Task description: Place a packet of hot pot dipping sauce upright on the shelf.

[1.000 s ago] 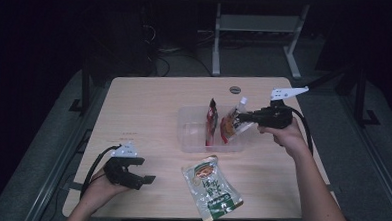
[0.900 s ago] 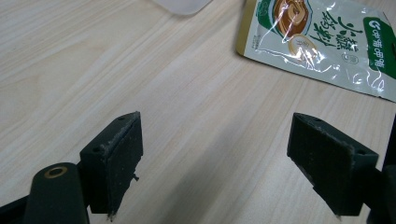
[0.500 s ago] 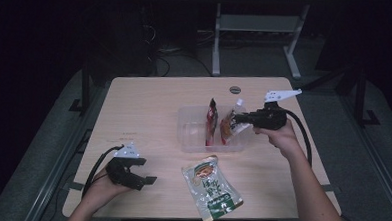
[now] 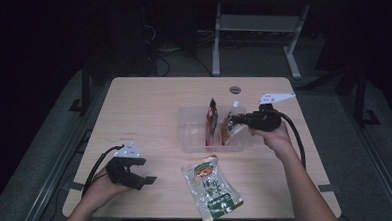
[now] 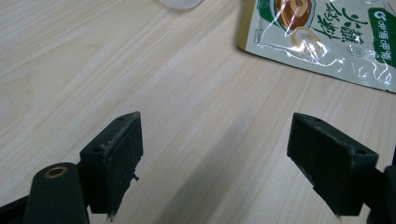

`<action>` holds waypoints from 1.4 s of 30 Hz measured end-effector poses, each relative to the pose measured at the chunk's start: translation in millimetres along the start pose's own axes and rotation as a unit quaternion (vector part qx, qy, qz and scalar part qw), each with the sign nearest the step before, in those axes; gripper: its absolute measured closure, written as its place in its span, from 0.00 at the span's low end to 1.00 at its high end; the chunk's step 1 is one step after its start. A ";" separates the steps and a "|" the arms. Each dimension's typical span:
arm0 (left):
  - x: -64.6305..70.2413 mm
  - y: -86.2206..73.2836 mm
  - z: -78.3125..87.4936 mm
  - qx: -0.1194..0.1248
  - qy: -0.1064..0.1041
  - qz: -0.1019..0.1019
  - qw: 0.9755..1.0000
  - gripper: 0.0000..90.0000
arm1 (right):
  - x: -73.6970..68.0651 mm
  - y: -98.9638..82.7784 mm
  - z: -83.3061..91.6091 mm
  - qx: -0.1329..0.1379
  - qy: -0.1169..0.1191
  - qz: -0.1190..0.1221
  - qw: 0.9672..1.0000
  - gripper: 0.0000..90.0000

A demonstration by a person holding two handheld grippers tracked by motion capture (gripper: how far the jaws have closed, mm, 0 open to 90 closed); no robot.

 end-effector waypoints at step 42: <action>1.8 3.5 -3.5 -0.006 -0.007 -0.011 1.000 0.20 | -33.3 -27.4 33.8 -0.036 -0.081 0.012 0.996 0.29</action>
Point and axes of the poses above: each handheld gripper's, and its own axes: z roughly backward along the jaws, y roughly out of its top, x roughly to its right, the point moved 2 cm from there along -z, roughly forward along the jaws, and after that the axes turned 12 degrees about -z, right-handed, at the moved point
